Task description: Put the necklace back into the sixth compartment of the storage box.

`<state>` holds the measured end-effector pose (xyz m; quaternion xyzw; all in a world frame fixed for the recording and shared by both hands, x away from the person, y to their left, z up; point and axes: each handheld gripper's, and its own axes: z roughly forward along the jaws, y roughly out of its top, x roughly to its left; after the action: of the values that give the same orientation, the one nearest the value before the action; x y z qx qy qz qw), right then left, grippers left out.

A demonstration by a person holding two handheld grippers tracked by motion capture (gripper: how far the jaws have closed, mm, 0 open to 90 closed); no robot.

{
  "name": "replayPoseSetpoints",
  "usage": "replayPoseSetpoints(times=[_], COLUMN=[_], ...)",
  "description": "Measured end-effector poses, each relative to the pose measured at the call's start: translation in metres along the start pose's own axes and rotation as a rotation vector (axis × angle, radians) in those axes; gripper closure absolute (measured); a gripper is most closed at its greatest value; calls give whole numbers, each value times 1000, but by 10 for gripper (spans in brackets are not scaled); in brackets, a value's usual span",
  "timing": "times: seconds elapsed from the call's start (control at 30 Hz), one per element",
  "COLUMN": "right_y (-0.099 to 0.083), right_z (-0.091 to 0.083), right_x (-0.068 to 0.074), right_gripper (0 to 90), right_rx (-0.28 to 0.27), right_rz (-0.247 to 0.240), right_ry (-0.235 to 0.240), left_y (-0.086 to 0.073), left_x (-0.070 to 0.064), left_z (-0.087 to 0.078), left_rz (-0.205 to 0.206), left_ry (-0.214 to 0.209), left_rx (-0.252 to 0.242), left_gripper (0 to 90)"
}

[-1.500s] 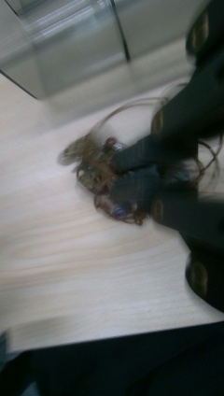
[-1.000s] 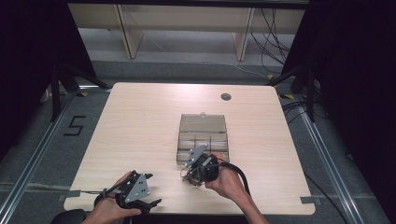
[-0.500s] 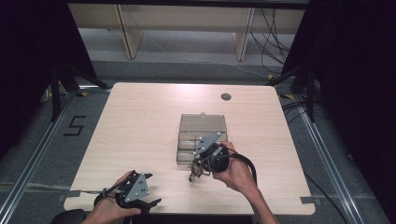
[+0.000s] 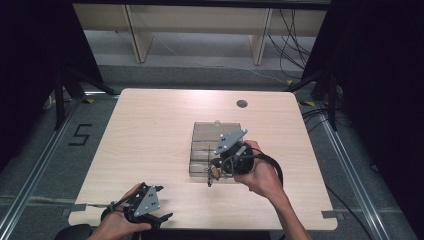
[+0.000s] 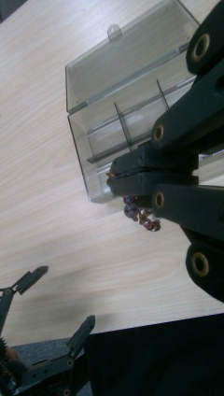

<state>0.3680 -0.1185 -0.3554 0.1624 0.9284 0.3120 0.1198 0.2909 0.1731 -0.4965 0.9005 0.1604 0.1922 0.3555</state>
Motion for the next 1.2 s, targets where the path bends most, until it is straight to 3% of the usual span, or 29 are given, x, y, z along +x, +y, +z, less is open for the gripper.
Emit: replayPoseSetpoints(times=[0.23,0.47,0.63,0.73,0.97,1.0,1.1,1.2], right_y=[6,4,-1,-6,-16,-18,-24,-27], right_z=[-14,-25,-28,-28,-21,-20,-14,-10], right_x=[-9,-22,-33,-39,-52,-53,-59,-61], right_gripper=[900,900,900,900,900,900,900,900], right_rx=[-14,8,22,35,59,75,85,100], right_rz=[0,51,54,86,108,134,133,164], right_ry=[-24,-48,-55,-72,-86,-82,-88,-79], left_y=[0,0,0,0,0,0,0,0], left_x=[-1,0,-1,-1,-2,-1,-1,-1], left_z=[0,0,0,1,1,1,2,2], left_rz=[-5,-4,-3,-4,-12,-11,-12,-4], left_ry=[3,-5,-2,-3,-12,-11,-9,1], left_rx=[-9,-6,-3,-7,-11,-10,-11,-5], left_gripper=[150,150,150,150,150,150,150,150])
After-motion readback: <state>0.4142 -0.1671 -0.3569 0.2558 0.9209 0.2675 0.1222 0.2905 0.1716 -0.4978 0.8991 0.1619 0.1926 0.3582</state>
